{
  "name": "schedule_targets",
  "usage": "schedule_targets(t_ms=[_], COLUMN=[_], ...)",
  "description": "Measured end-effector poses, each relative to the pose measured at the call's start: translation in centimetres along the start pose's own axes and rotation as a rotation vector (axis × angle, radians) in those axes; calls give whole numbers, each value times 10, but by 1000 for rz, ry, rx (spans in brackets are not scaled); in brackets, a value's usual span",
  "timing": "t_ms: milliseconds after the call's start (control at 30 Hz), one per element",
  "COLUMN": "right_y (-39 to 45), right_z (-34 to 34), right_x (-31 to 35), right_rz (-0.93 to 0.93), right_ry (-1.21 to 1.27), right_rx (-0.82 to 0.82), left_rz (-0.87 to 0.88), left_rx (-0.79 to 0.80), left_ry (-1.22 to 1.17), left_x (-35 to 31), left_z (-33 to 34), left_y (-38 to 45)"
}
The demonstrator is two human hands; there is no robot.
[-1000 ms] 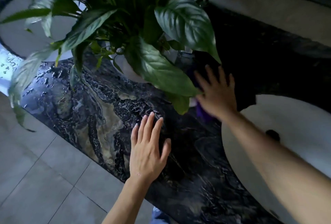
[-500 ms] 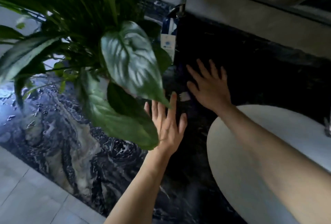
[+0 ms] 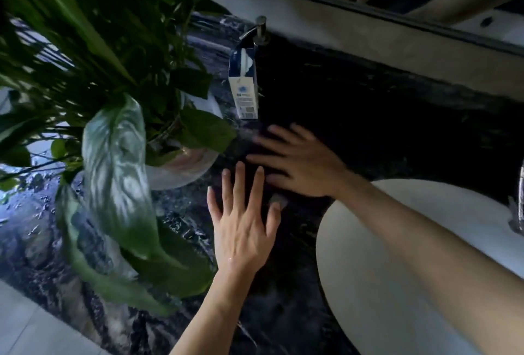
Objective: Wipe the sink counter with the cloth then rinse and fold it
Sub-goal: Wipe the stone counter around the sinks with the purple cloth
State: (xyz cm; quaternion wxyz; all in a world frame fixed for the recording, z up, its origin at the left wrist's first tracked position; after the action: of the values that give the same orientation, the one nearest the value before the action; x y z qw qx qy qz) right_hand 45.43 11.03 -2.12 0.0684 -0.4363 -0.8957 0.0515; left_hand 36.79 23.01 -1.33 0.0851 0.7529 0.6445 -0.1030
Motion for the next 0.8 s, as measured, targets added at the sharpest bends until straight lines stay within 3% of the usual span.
schedule_targets(t_ms=[133, 200, 267, 333, 433, 633, 700, 800], right_y=[-44, -51, -50, -54, -39, 10, 6, -12], right_z=[-1, -3, -4, 6, 4, -11, -12, -3], right_x=[-105, -101, -50, 1, -8, -114, -96, -25], right_rz=[397, 526, 455, 267, 162, 448, 487, 335], right_ry=[7, -2, -30, -30, 16, 71, 53, 18], right_rx=[9, -20, -85, -48, 13, -4, -27, -48], left_rz=[-27, -34, -25, -13, -17, -44, -47, -41], left_rx=[48, 70, 81, 95, 113, 126, 141, 123], left_ry=[8, 7, 0, -3, -14, 14, 13, 3], left_x=[0, 0, 0, 0, -1, -1, -1, -1], left_z=[4, 5, 6, 7, 7, 9, 10, 9], left_y=[2, 3, 3, 3, 3, 5, 4, 4])
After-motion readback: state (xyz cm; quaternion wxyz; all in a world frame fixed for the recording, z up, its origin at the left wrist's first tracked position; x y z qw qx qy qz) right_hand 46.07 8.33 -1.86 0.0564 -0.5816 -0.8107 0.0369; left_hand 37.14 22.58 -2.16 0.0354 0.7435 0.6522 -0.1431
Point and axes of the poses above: each hand's wrist, its own y-axis towards the middle knuckle, its own z-axis out of the palm, x = y × z, the point moved 9 cm from there along y, towards the middle knuckle, and after that the axes turned 3 degrees about -y, right-handed, at the moved point
